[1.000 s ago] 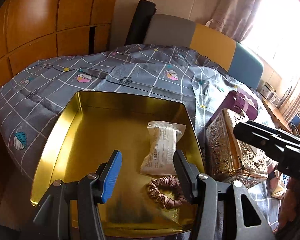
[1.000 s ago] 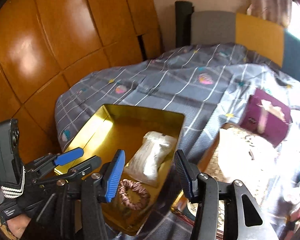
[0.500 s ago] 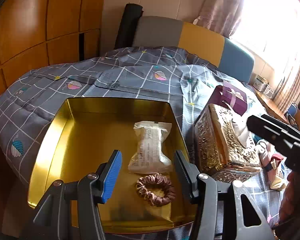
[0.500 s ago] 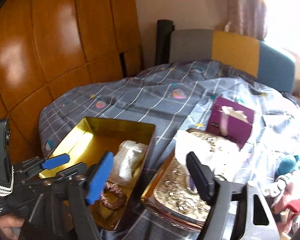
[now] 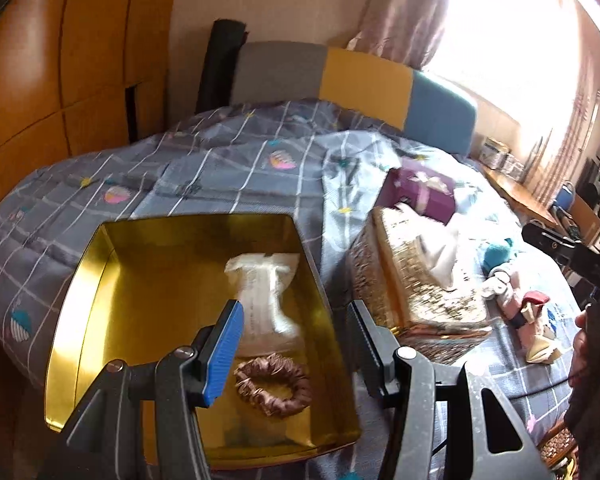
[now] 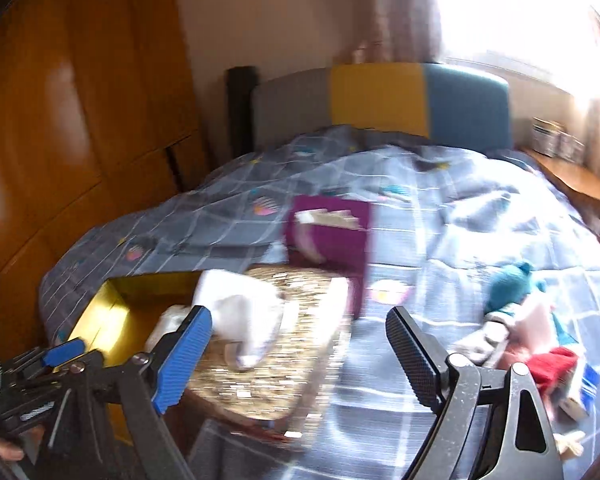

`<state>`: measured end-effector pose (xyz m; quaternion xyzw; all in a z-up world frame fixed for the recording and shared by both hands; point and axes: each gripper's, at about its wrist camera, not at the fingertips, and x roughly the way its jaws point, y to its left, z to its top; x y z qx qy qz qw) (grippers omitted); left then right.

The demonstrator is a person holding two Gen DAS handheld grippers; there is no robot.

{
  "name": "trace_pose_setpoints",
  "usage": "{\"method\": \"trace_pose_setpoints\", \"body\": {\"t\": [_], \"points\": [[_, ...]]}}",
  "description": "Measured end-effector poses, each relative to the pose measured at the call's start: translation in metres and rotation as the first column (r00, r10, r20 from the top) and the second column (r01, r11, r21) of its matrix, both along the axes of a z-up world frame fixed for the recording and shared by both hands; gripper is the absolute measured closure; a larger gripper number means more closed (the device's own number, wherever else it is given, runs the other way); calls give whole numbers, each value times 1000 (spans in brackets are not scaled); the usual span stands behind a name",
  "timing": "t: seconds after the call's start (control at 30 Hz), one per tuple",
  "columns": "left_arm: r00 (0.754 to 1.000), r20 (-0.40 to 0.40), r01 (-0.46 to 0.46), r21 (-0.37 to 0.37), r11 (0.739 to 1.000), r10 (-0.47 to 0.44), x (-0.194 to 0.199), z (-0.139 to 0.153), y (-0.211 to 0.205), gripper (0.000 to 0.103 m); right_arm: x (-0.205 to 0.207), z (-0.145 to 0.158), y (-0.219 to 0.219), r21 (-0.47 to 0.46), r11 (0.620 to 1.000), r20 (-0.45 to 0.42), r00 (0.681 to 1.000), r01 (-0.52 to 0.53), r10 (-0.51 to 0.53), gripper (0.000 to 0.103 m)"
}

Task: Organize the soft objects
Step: 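Move both grippers back over the pile of soft items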

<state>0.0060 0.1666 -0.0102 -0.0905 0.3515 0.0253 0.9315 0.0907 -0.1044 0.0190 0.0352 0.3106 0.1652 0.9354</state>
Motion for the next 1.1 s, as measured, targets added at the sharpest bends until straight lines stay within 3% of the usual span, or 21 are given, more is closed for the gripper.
{"method": "trace_pose_setpoints", "body": {"t": [0.2, 0.37, 0.6, 0.73, 0.83, 1.0, 1.1], "points": [[993, 34, 113, -5, 994, -113, 9, 19, -29, 49, 6, 0, -92, 24, 974, -26, 974, 227, -227, 11], [972, 59, 227, 16, 974, -227, 16, 35, -65, 49, 13, -6, -176, 67, 898, -69, 900, 436, -431, 9], [909, 41, 410, 101, 907, -415, 33, 50, -140, 49, 19, -32, -262, 102, 767, -135, 773, 633, -620, 9], [880, -18, 473, 107, 875, -474, 49, 42, -178, 49, 20, -55, -286, 138, 731, -196, 742, 668, -641, 9], [866, -62, 499, 79, 863, -496, 60, 29, -200, 49, 28, -70, -290, 224, 747, -295, 774, 626, -560, 11], [854, -115, 516, 72, 853, -507, 66, 9, -219, 49, 43, -85, -259, 272, 834, -377, 851, 480, -366, 11], [848, -134, 524, 77, 848, -512, 71, 4, -227, 49, 52, -102, -242, 209, 868, -460, 828, 451, -319, 11]]}}
